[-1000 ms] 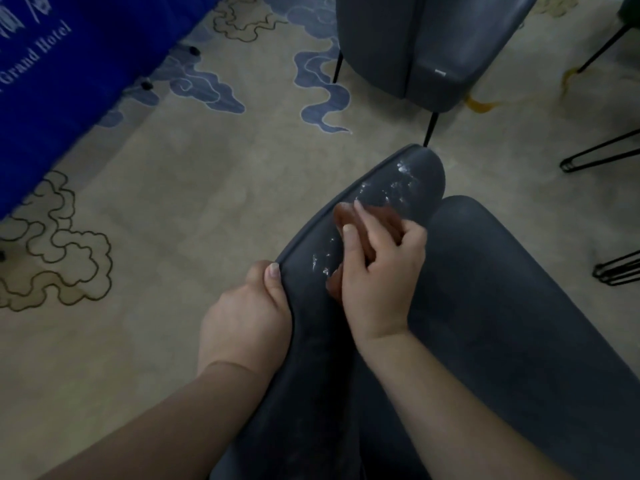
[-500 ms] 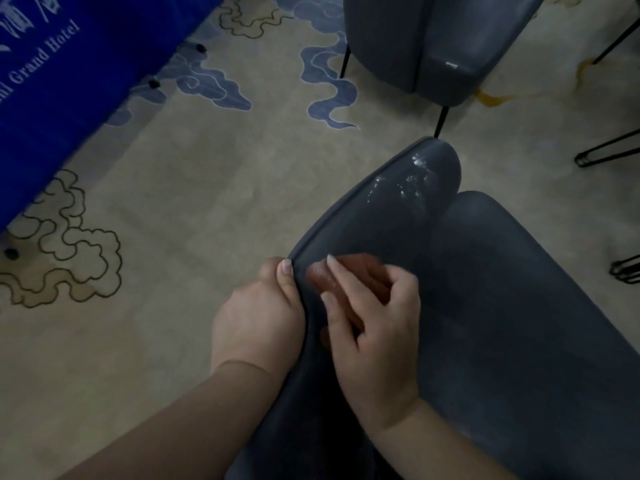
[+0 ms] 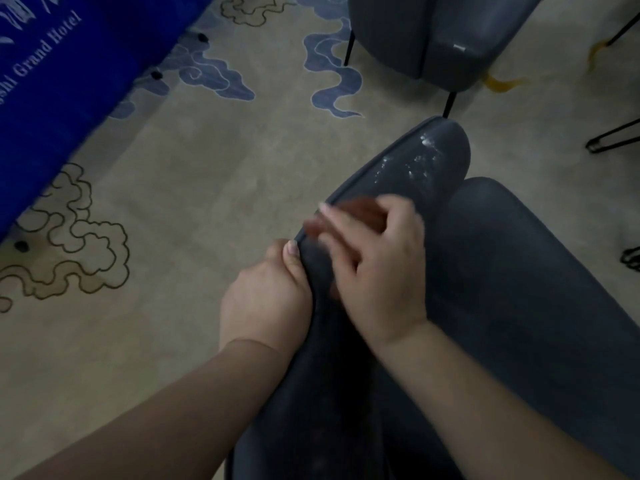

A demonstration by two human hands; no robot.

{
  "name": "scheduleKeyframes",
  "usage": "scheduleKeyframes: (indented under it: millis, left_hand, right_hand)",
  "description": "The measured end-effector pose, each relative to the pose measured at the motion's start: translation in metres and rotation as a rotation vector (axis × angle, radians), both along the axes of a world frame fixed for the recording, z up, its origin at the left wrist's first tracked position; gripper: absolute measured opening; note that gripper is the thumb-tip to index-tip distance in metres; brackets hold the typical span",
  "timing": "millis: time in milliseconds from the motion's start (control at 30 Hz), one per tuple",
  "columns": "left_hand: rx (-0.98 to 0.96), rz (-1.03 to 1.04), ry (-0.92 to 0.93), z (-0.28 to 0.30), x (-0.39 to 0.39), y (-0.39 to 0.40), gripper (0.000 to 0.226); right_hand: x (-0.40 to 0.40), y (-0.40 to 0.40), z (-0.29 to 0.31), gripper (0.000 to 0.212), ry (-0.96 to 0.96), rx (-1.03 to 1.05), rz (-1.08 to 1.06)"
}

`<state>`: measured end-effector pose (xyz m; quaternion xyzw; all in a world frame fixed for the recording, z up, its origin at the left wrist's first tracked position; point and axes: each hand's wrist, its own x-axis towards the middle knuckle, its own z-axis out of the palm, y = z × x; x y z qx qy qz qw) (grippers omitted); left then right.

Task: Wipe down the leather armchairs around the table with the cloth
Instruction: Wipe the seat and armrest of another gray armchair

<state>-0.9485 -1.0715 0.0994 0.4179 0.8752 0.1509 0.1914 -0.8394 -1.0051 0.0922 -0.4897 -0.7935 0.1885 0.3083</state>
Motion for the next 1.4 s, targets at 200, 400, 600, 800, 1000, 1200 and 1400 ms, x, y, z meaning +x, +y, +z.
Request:
scheduleKeyframes:
  millis: [200, 400, 600, 800, 1000, 1200, 1400]
  left_hand:
    - [-0.009, 0.014, -0.023, 0.001, -0.001, 0.0, 0.043]
    - [-0.003, 0.009, -0.021, 0.0, -0.001, 0.0, 0.041]
    - [0.021, -0.002, 0.009, -0.002, 0.0, 0.001, 0.042]
    - [0.008, -0.01, 0.018, 0.0, -0.001, -0.001, 0.043]
    - [-0.008, -0.003, 0.034, 0.002, 0.0, -0.001, 0.038]
    - [-0.006, 0.005, 0.025, 0.003, -0.001, -0.001, 0.035]
    - [-0.024, 0.008, 0.033, 0.003, 0.0, -0.001, 0.032]
  right_hand:
    - [0.006, -0.029, -0.004, 0.034, 0.112, -0.053, -0.065]
    - [0.002, 0.008, -0.002, 0.03, 0.012, -0.015, -0.035]
    - [0.007, -0.019, -0.008, 0.031, 0.148, -0.046, -0.079]
    - [0.018, 0.039, -0.004, 0.036, 0.358, -0.133, -0.257]
    - [0.005, 0.067, -0.013, 0.037, 0.125, -0.11, -0.236]
    - [0.012, 0.061, -0.016, 0.033, 0.043, -0.004, -0.11]
    - [0.0, 0.068, -0.013, 0.033, 0.046, -0.064, -0.227]
